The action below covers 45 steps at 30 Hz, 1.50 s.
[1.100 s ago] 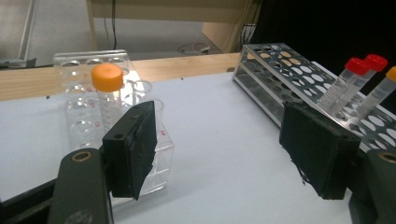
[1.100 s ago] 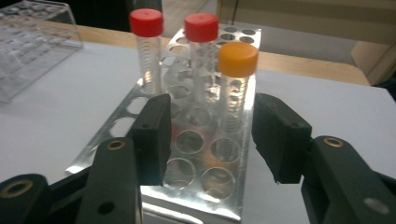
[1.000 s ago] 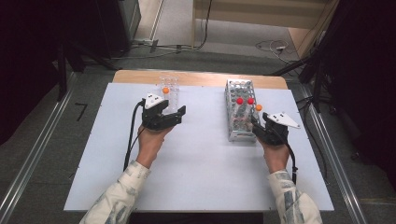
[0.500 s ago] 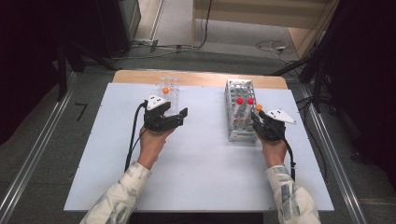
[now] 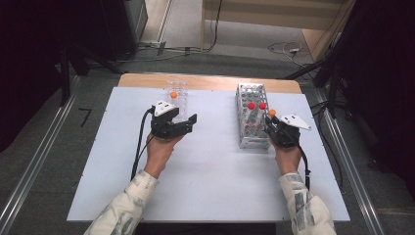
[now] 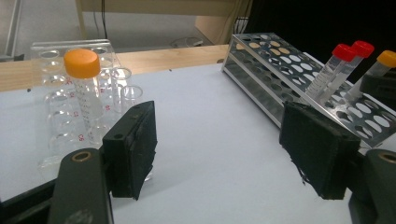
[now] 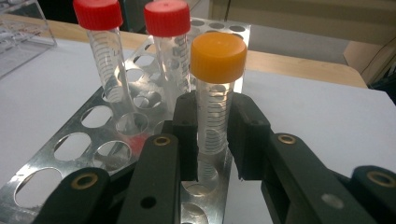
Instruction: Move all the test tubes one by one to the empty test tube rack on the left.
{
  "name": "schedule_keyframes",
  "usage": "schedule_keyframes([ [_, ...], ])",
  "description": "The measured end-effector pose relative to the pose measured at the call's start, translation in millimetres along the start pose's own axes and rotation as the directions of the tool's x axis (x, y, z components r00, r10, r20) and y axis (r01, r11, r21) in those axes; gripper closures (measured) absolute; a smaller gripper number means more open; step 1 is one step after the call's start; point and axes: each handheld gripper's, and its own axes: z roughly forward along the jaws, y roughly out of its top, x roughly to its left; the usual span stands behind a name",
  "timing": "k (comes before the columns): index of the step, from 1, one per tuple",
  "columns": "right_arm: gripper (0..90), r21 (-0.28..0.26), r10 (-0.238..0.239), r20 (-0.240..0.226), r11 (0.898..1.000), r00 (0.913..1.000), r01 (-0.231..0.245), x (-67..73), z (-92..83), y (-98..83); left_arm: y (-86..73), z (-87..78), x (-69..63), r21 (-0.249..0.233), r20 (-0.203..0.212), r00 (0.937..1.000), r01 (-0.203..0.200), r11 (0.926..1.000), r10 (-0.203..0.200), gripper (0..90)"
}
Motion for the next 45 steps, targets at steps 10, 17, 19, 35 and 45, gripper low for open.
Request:
schedule_keyframes([
  [10, 71.4, -0.098, 0.015, -0.009, 0.995, 0.9998, -0.016, -3.6, -22.6, 19.8, -0.6, 0.4, 1.5, 0.001, -0.006, 1.0, 0.007, 1.0, -0.007, 27.0],
  [17, 71.5, -0.152, 0.023, -0.029, 0.988, 0.9993, -0.027, -3.9, -43.0, 33.3, 0.1, -1.6, 1.0, -0.003, -0.001, 1.0, 0.002, 1.0, -0.002, 26.6],
  [19, 71.5, -0.151, 0.015, -0.041, 0.988, 0.999, -0.021, -1.4, -47.0, 34.2, 0.5, -2.9, 1.2, -0.004, -0.002, 1.0, 0.002, 1.0, -0.002, 26.7],
  [35, 71.5, -0.118, -0.038, -0.196, 0.993, 0.9798, 0.015, 36.6, -60.4, 32.9, 4.1, -11.1, -4.8, -0.024, 0.031, 0.9995, 0.003, 0.9997, -0.002, 26.9],
  [45, 71.5, -0.104, -0.102, -0.289, 0.992, 0.9519, 0.074, 75.2, -53.3, 24.7, 4.9, -12.5, -14.0, -0.027, 0.061, 0.9981, -0.011, 0.9996, 0.012, 27.1],
])
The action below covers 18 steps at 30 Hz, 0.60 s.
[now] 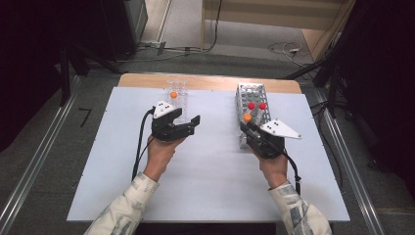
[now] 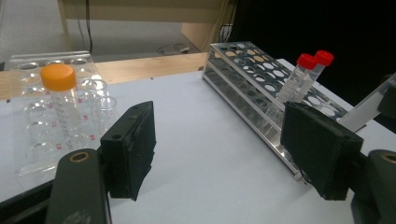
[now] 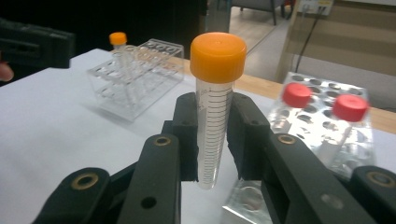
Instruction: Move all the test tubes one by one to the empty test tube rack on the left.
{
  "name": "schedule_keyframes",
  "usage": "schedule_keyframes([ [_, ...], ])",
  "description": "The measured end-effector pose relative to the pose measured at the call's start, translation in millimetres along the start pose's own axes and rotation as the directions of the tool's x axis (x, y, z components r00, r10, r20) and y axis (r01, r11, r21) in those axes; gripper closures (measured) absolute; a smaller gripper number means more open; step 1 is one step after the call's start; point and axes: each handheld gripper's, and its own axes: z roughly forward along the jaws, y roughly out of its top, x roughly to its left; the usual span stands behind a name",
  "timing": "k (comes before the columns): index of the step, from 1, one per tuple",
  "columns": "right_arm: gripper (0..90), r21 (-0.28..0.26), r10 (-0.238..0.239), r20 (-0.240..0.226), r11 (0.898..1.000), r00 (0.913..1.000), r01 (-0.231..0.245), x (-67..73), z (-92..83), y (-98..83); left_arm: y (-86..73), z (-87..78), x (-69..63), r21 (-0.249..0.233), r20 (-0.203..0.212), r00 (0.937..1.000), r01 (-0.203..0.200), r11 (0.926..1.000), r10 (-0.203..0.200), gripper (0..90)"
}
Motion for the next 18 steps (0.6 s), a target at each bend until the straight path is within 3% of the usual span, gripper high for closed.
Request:
schedule_keyframes([
  [7, 71.4, 0.014, -0.011, -0.061, 1.0, 0.9981, 0.012, 16.5, 11.2, -4.3, 1.6, -1.1, -8.7, -0.004, 0.03, 0.9995, -0.012, 0.9999, 0.012, 27.7],
  [18, 71.4, 0.057, -0.044, -0.1, 0.997, 0.994, 0.049, 35.9, 30.0, -10.8, 1.8, -1.2, -29.4, 0.006, 0.119, 0.992, -0.042, 0.9991, 0.041, 32.0],
])
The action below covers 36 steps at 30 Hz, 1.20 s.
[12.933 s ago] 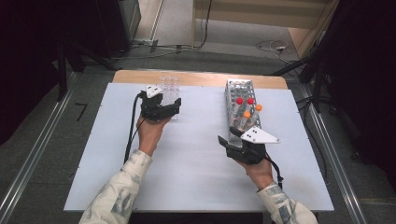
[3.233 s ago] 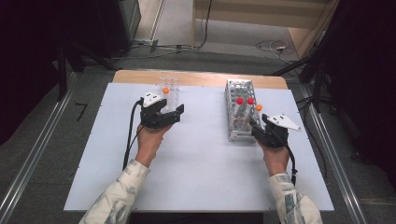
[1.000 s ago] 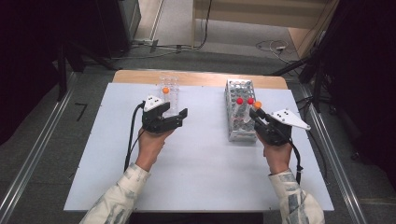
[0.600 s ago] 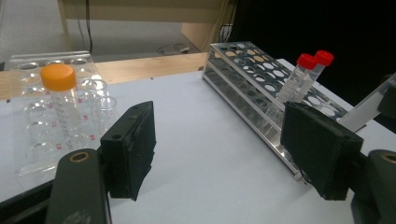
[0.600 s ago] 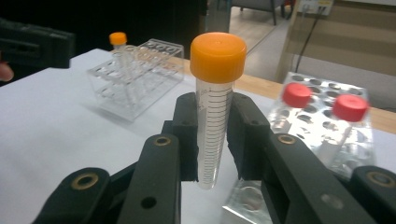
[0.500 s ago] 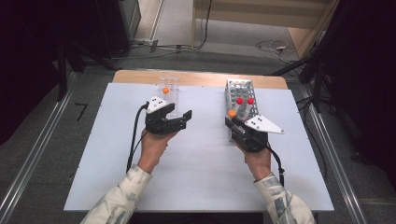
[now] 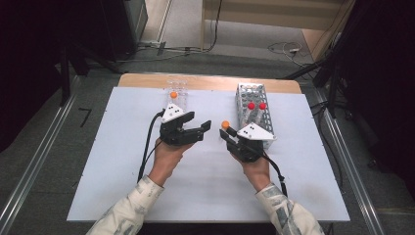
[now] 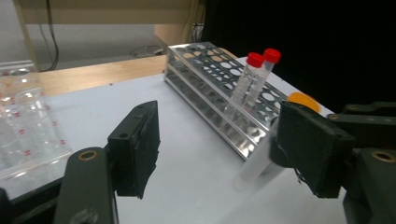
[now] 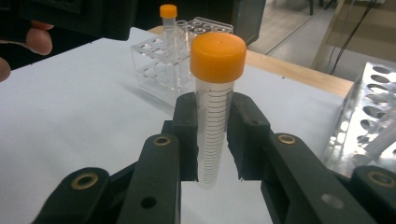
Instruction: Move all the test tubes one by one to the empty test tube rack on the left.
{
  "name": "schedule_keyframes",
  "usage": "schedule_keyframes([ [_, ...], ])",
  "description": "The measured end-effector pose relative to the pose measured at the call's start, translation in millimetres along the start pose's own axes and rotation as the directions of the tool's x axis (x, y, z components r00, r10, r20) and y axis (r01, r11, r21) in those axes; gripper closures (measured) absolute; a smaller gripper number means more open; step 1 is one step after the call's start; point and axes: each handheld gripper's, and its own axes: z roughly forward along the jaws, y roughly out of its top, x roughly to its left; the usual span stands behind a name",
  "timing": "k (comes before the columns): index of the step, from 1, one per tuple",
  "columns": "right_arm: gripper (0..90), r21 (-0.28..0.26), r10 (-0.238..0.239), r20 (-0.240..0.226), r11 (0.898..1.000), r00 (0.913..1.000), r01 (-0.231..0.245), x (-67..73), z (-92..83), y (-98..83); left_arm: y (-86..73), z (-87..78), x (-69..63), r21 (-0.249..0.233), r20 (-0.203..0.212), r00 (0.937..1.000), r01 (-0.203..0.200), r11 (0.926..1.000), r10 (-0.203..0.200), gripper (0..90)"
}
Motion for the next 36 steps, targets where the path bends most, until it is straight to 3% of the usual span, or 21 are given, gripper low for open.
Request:
schedule_keyframes([
  [8, 71.4, 0.014, -0.015, -0.025, 1.0, 0.9996, 0.016, 9.7, 7.3, -0.8, -3.6, 6.8, -13.6, 0.029, 0.066, 0.9971, -0.04, 0.9988, 0.038, 40.2],
  [24, 71.4, 0.017, -0.033, -0.051, 0.999, 0.9981, 0.034, 20.5, 10.6, -1.9, -9.3, 12.9, -20.3, 0.051, 0.093, 0.9927, -0.083, 0.9953, 0.078, 67.2],
  [30, 70.9, 0.016, -0.035, -0.051, 0.999, 0.9981, 0.036, 20.7, 10.9, -2.3, -9.3, 12.9, -19.5, 0.054, 0.092, 0.9927, -0.084, 0.9951, 0.078, 69.5],
  [36, 54.7, 0.014, -0.057, -0.059, 0.998, 0.9966, 0.058, 19.0, 8.5, -1.6, -6.9, 9.5, -14.2, 0.039, 0.079, 0.9947, -0.069, 0.9968, 0.066, 69.8],
])
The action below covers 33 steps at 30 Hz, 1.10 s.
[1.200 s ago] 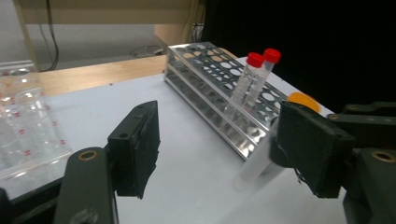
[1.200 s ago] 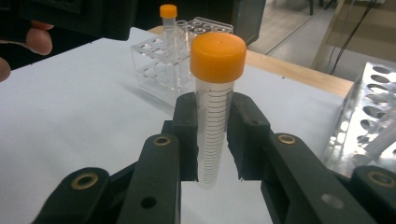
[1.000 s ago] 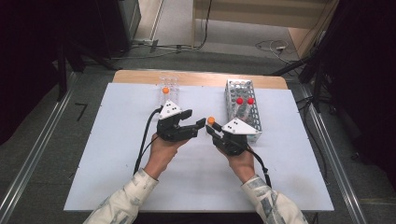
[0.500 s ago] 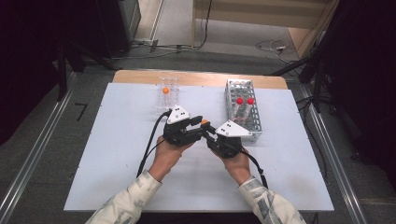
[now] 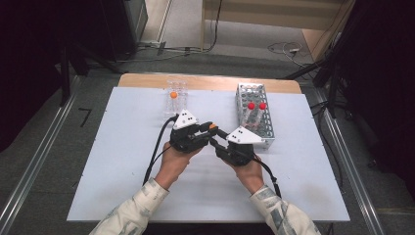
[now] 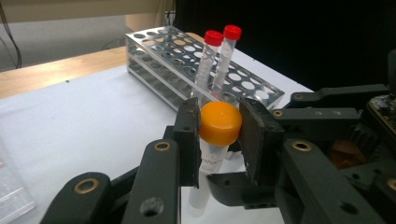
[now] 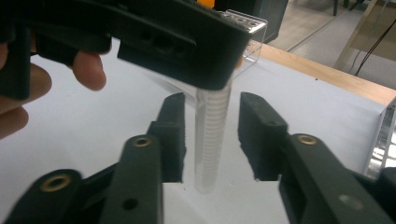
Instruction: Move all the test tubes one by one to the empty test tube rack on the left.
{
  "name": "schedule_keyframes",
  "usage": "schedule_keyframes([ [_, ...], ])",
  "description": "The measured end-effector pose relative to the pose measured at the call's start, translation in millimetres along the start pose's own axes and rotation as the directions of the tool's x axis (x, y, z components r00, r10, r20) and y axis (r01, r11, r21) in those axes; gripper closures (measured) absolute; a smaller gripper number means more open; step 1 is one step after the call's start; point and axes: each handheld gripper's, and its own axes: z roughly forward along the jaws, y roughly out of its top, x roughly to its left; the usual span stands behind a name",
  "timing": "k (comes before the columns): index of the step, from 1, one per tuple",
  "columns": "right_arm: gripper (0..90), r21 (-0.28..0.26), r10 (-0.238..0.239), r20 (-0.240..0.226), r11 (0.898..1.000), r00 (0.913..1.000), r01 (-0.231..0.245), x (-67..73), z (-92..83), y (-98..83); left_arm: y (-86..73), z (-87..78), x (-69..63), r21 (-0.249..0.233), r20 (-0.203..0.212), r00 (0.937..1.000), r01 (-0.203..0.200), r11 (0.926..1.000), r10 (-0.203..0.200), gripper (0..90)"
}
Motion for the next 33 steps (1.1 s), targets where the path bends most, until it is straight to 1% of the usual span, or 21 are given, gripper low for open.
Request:
schedule_keyframes([
  [4, 46.8, 0.002, 0.013, 0.008, 1.0, 0.9999, -0.013, -5.0, -4.1, 1.0, 1.6, -4.7, 6.8, -0.009, -0.02, 0.9997, 0.011, 0.9999, -0.012, 69.8],
  [5, 46.7, 0.001, 0.013, 0.01, 1.0, 0.9999, -0.013, -6.6, -5.5, 1.2, 1.9, -5.6, 8.9, -0.013, -0.027, 0.9995, 0.018, 0.9997, -0.019, 69.8],
  [6, 46.0, -0.001, 0.025, 0.01, 1.0, 0.9996, -0.025, -7.5, -7.0, 1.4, 2.1, -6.2, 11.2, -0.017, -0.033, 0.9991, 0.025, 0.9995, -0.026, 69.8],
  [9, 44.2, -0.001, 0.027, 0.017, 1.0, 0.9995, -0.027, -11.5, -10.6, 0.8, 3.6, -9.6, 18.8, -0.022, -0.056, 0.9976, 0.039, 0.999, -0.041, 69.8],
  [12, 43.0, 0.006, 0.031, 0.025, 1.0, 0.9992, -0.031, -15.7, -13.5, -0.6, 5.9, -13.8, 27.0, -0.026, -0.082, 0.9956, 0.045, 0.9986, -0.047, 69.8],
  [16, 43.0, 0.004, 0.048, 0.041, 0.999, 0.998, -0.048, -21.9, -16.4, -3.3, 8.7, -21.3, 37.8, -0.035, -0.123, 0.9909, 0.05, 0.9982, -0.054, 69.8],
  [22, 43.0, -0.002, 0.044, 0.044, 0.999, 0.998, -0.044, -23.6, -18.6, -3.1, 21.5, -35.2, 55.5, -0.071, -0.184, 0.9798, 0.067, 0.9953, -0.079, 69.8],
  [24, 43.1, -0.002, 0.043, 0.043, 0.999, 0.9981, -0.043, -23.2, -18.8, -3.1, 25.5, -38.4, 61.8, -0.08, -0.209, 0.9742, 0.069, 0.9944, -0.084, 69.8],
  [26, 43.0, -0.002, 0.04, 0.044, 0.999, 0.9982, -0.04, -23.2, -18.9, -3.2, 28.0, -40.1, 68.2, -0.088, -0.23, 0.9687, 0.076, 0.9932, -0.094, 69.8],
  [30, 43.2, 0.001, 0.042, 0.044, 0.999, 0.9981, -0.042, -23.9, -19.7, -3.5, 31.4, -39.4, 79.0, -0.083, -0.266, 0.9585, 0.084, 0.993, -0.103, 69.8],
  [33, 43.4, -0.001, 0.045, 0.045, 0.999, 0.998, -0.045, -24.9, -20.0, -3.6, 33.4, -39.3, 87.1, -0.086, -0.284, 0.952, 0.094, 0.9919, -0.115, 69.8],
])
